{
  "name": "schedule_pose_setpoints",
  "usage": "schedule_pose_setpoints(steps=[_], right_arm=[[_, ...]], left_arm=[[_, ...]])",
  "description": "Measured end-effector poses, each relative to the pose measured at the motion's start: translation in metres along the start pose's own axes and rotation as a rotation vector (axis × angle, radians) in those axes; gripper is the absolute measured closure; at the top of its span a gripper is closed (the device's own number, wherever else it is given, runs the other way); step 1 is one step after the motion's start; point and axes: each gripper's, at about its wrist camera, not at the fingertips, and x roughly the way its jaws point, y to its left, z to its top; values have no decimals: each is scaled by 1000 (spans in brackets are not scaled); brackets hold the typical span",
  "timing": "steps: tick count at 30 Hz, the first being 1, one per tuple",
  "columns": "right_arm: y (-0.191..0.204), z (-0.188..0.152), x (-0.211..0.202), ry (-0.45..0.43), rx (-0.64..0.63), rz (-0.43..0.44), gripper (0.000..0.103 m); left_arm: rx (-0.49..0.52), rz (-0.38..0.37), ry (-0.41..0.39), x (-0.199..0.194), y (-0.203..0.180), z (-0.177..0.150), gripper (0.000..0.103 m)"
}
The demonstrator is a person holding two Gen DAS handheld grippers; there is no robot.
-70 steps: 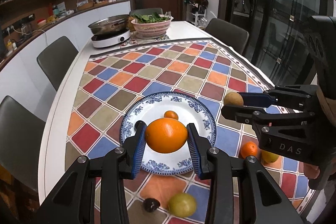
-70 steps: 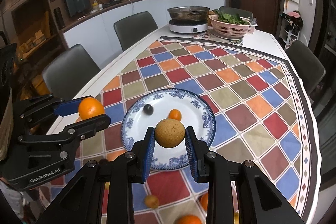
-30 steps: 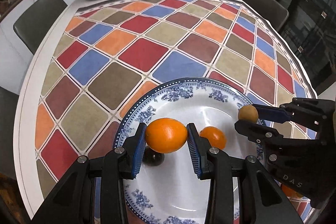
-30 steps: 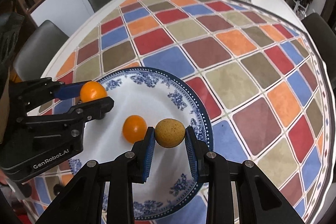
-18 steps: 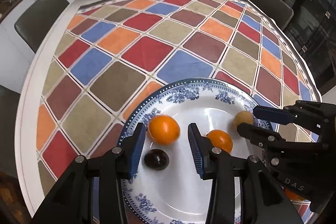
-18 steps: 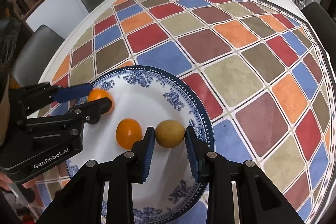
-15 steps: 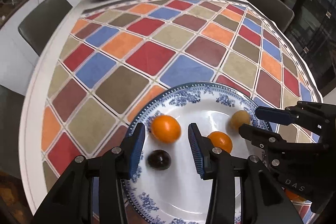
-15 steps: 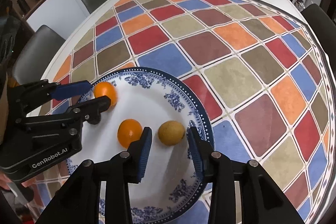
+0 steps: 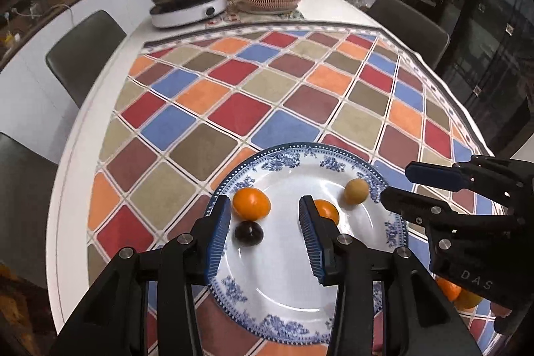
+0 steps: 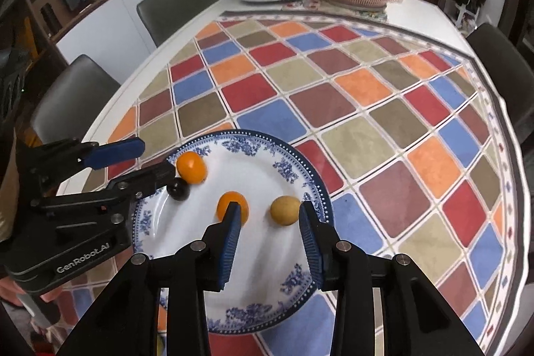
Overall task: Organize fruits
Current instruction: 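Withdraw both open tools from the plate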
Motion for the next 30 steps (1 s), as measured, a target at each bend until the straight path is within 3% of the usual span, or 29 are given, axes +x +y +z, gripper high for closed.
schedule_pose_setpoints(steps=[16, 30], right_arm=[[29, -35, -76, -130, -40, 9, 66], [47, -75, -117, -186, -44, 46, 66]], left_arm=[[-29, -23, -125, -92, -7, -46, 58], [-18, -22, -195, -139, -18, -89, 51]])
